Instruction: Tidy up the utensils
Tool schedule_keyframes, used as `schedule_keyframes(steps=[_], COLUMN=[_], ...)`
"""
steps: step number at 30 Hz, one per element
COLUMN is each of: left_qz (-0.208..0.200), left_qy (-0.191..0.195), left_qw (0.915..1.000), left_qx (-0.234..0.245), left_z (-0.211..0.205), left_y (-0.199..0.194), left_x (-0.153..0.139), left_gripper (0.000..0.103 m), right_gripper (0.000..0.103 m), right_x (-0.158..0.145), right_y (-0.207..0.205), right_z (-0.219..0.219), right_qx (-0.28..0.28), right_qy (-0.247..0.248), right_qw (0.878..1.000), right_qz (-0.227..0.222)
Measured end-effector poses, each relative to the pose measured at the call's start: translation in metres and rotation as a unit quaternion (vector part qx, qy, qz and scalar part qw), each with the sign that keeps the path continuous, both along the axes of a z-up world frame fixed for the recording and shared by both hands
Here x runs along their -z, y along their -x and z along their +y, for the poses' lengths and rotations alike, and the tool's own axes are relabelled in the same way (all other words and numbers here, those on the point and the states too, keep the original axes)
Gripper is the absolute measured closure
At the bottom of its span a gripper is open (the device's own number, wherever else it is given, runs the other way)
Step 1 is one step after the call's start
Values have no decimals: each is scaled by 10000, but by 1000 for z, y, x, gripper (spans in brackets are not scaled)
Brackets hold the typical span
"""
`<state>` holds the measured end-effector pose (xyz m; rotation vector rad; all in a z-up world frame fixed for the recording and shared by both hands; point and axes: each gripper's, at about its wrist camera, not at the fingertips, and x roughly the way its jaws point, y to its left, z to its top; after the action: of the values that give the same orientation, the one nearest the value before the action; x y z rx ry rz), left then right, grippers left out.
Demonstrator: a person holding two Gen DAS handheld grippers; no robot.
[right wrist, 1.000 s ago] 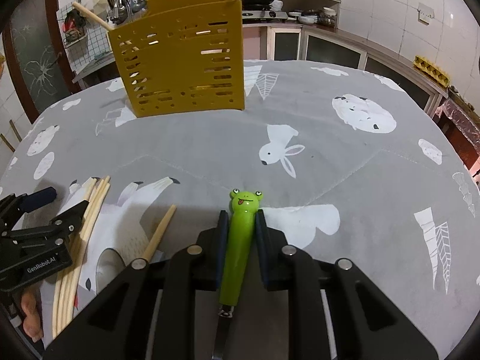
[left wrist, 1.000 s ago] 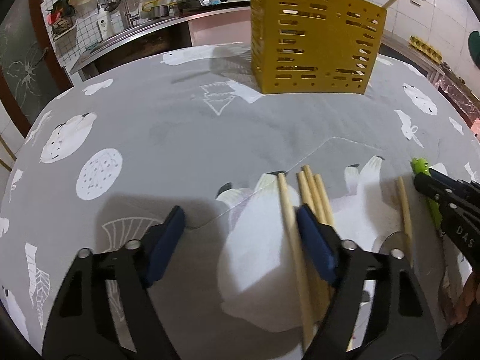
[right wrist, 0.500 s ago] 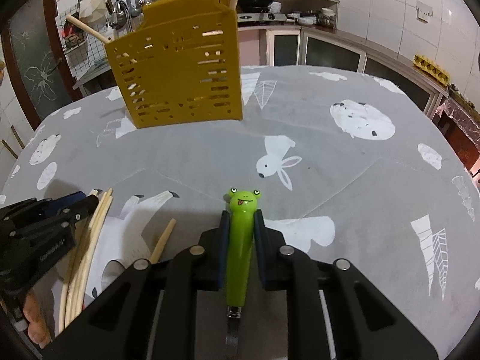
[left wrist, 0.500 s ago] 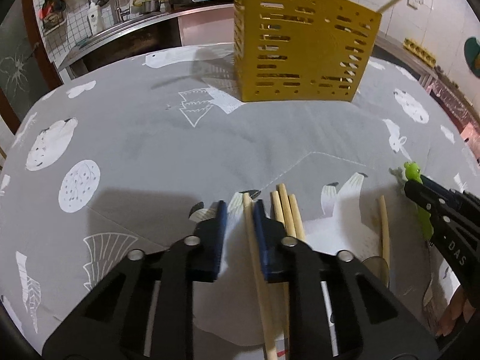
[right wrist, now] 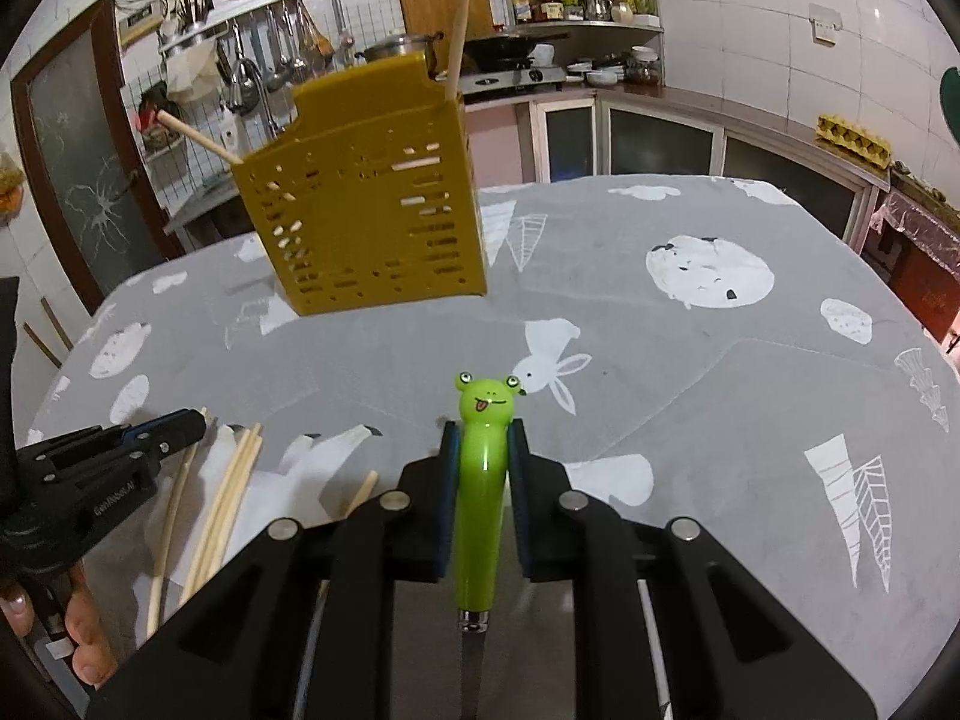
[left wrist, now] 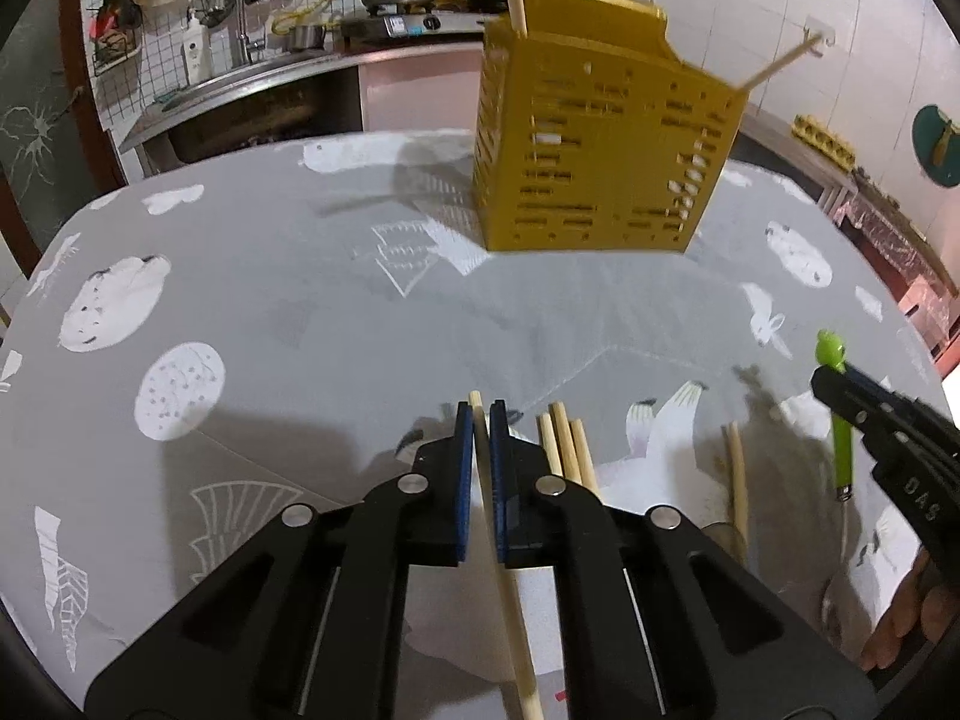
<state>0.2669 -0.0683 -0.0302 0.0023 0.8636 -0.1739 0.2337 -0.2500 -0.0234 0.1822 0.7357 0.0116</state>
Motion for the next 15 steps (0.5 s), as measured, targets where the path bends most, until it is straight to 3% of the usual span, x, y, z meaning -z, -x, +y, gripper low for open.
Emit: schedule_keyframes(steps=[6,15], left_qz=[-558,-1522], left_qy=[0,-24], left_qw=[9984,9883], left_qx=[-50,2], left_z=[4,4], left_y=[21,65], left_x=[-29,-70], left_gripper=[99,99], right_gripper=[87,87], right_x=[-12,-44], right_y=[9,39], right_z=[1,1], right_qx=[-15,43], right_qy=[-6,94], right_qw=[9997,9959], right_qz=[-253,-895])
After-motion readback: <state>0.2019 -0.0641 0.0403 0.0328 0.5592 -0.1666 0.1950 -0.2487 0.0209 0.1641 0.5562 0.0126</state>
